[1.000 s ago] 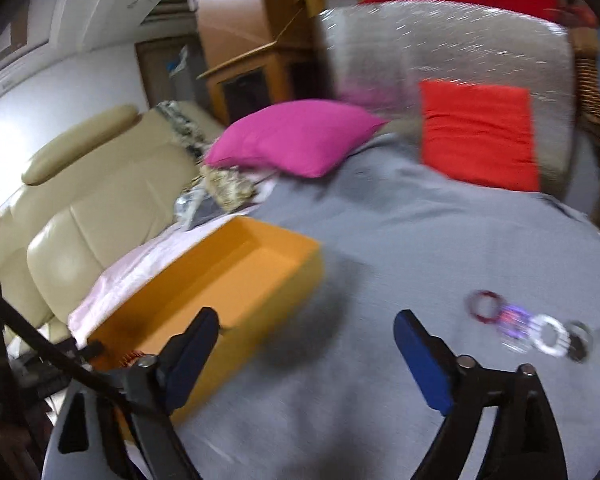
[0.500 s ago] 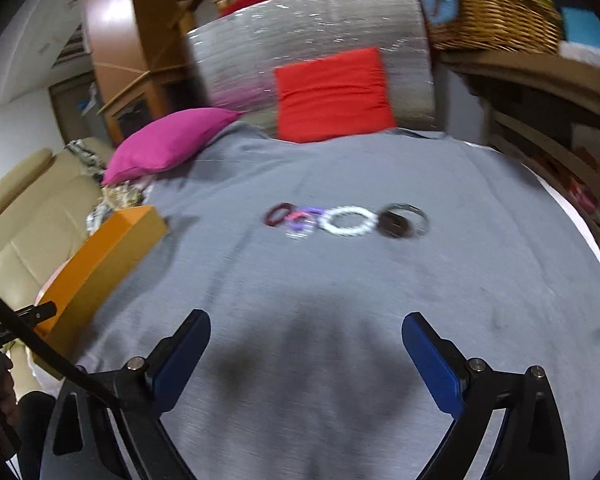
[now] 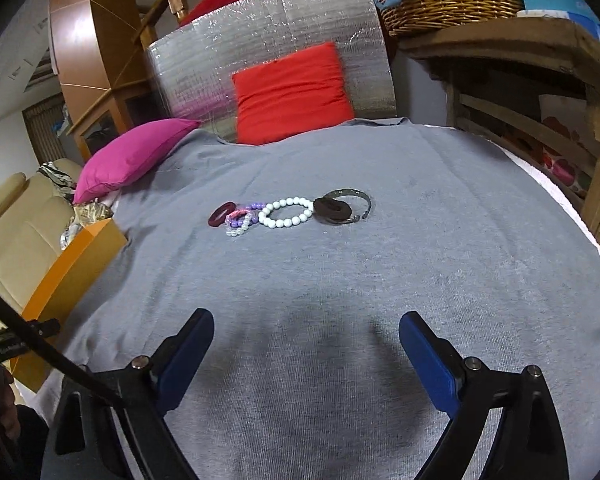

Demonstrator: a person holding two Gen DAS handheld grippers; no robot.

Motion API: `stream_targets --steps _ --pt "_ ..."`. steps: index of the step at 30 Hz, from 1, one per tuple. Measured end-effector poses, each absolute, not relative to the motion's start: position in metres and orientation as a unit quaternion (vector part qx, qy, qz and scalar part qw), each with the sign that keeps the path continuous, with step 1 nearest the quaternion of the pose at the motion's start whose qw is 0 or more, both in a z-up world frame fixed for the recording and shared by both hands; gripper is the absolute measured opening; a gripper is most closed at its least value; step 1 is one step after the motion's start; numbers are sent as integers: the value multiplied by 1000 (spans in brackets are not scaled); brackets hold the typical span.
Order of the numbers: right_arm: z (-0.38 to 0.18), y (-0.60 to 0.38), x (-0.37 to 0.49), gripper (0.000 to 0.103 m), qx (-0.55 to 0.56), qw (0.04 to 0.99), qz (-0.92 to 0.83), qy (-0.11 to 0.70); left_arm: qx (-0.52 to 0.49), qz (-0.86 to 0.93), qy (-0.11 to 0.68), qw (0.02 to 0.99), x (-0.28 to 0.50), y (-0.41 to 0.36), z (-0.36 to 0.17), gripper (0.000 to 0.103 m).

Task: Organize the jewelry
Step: 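Move both tools back toward the remaining bracelets, then grasp the dark brown ring with the right tool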

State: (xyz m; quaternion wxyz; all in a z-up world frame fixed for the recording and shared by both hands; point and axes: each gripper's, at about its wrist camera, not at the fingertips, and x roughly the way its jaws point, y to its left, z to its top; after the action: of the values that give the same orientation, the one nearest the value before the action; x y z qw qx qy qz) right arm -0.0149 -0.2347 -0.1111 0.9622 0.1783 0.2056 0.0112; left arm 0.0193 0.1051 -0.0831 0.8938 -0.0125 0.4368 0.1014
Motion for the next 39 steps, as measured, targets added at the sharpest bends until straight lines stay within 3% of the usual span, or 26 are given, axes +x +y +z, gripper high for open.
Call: stream_targets --steps 5,7,9,20,24,28,35,39 --pt "-96 -242 20 81 143 966 13 214 -25 102 441 891 22 111 -90 72" --pt "-92 -247 39 67 133 966 9 222 -30 105 442 891 22 115 -93 72" --pt "-88 -249 60 60 114 967 13 228 -38 106 445 889 23 119 -96 72" --pt "-90 -239 135 52 23 965 5 262 -52 109 455 882 30 131 -108 72" --pt "-95 -243 146 16 27 961 4 276 -52 110 455 882 30 133 -109 72" --pt "-93 -253 137 2 65 961 13 268 -54 111 454 882 30 132 -109 72" --pt "-90 -272 90 2 176 958 47 224 -30 84 444 892 41 109 -95 72" --pt "-89 -263 89 3 137 962 36 232 -12 62 435 898 51 90 -84 72"
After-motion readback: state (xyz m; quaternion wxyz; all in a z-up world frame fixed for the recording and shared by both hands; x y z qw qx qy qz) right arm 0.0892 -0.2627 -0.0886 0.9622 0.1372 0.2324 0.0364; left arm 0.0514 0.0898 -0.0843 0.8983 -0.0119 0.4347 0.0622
